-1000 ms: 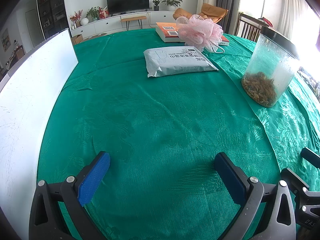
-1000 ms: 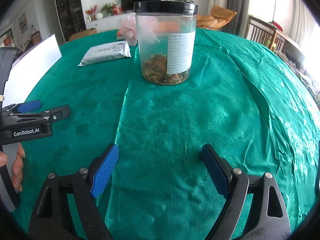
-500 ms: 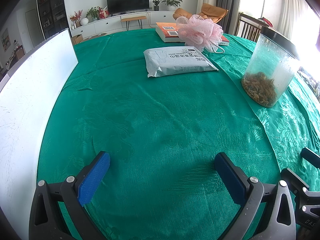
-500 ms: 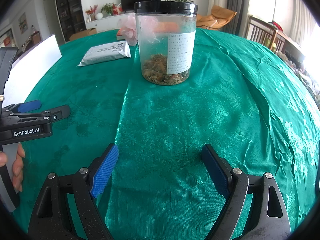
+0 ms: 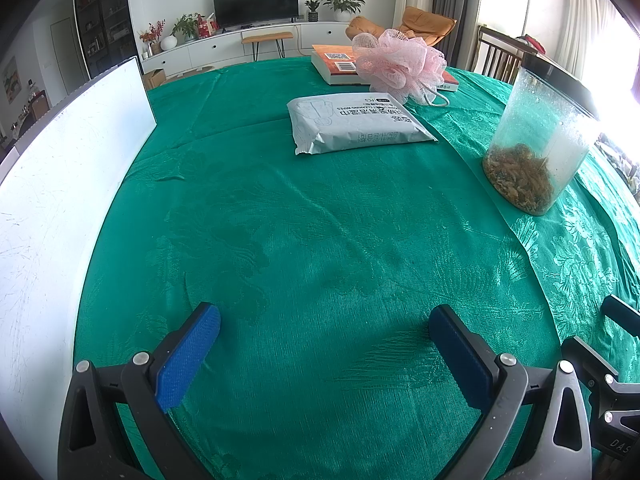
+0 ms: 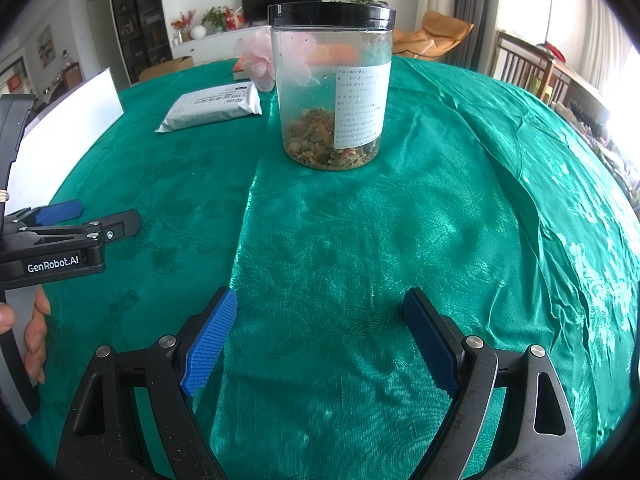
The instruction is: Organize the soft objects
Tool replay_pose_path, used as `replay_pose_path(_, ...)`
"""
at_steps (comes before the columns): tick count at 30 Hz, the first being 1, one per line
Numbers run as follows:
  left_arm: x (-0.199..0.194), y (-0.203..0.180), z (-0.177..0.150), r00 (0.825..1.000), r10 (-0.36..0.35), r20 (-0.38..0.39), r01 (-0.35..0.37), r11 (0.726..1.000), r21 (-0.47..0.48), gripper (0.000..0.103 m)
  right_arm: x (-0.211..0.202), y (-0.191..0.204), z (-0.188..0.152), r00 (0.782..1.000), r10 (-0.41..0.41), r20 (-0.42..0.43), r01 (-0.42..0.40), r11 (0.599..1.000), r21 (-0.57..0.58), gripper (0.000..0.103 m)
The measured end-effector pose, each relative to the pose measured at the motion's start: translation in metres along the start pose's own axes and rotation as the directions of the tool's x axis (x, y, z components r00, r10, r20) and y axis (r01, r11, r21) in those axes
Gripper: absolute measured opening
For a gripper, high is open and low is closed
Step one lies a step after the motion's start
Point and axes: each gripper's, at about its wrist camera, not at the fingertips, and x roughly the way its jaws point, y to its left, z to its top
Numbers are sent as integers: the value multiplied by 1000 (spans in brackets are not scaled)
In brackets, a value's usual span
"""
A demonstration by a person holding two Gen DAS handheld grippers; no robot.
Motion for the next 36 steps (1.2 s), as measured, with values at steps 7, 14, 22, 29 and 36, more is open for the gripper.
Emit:
replay_pose_path(7,6,-3,11,998,-2,-59,4,1000,28,103,0,0,0,1000,1,0,-1,1000,0,88)
replay_pose_path(14,-2,-37,86,999,44,7,-44,947,318,103,0,0,0,1000,0,0,0,1000,0,87)
replay_pose_path(22,68,-68,148,989,76,-127,17,794,608,103,0,0,0,1000,0,0,0,1000,0,87)
replay_pose_path(29,121,-55,189,981,23,-195,74,877,475,103,0,0,0,1000,1,0,-1,1000,0,88)
replay_pose_path(36,114,-9,178,976,-46,-214,76,988,135,83,0,1,2,1000,1,-2,-1,1000,-2,88)
